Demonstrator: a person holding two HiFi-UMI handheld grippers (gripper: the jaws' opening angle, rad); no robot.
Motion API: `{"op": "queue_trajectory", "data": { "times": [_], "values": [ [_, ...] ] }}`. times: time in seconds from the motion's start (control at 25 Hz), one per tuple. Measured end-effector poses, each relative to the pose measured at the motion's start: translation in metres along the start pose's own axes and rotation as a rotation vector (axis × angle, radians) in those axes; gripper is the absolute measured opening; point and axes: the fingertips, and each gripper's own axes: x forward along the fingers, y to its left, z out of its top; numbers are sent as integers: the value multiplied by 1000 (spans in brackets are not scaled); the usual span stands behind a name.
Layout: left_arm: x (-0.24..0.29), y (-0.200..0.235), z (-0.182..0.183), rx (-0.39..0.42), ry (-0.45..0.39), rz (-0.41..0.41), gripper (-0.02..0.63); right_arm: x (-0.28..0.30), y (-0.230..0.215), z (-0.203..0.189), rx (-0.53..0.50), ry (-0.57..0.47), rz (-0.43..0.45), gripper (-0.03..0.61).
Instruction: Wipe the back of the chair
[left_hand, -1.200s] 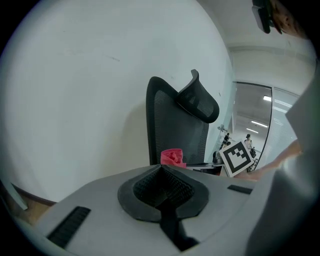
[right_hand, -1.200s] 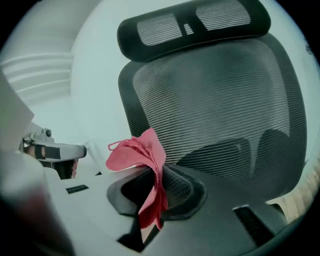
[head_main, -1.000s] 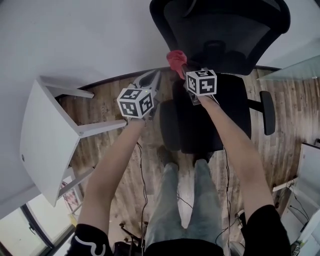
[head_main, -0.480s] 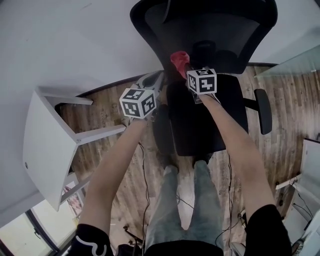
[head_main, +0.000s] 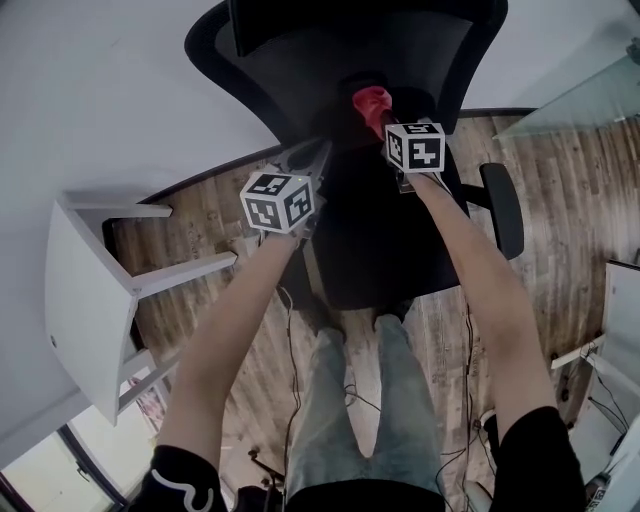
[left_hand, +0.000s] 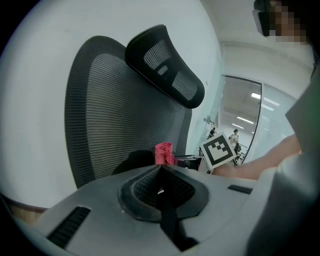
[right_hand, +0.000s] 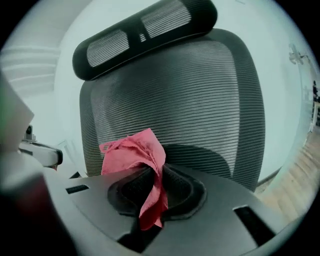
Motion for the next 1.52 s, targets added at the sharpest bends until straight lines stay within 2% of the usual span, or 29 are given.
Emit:
{"op": "queue_trajectory", "data": {
  "times": [0.2,0.44,0.72,0.88,1.04,1.16,1.32,1.52],
  "values": [
    [33,-23,0,4,9,-8,25,-19,-72,1,41,-8,-67,67],
    [72,-60,-7,15,32,-35,25,-43,-136,2,55,-16,-120,67],
    [96,-94,-16,21,51,-78,25,-61,-176,0,83,-19,-178,67],
    [96,-96,-20,26,56,-82,25,-71,-193,-3,123,-33,-214,67],
    [85,-80,-22,21,50,-48,25,-76,-188,-11,215,-70,-156,67],
    [69,-67,-28,21,52,-26,25,-76,-167,-14,228,-96,-101,66],
    [39,-41,-28,1,39,12,25,-64,-115,-21,223,-94,6,67],
    [-6,-2,-24,-22,2,59,25,-43,-30,-19,189,-86,99,67]
  ]
}}
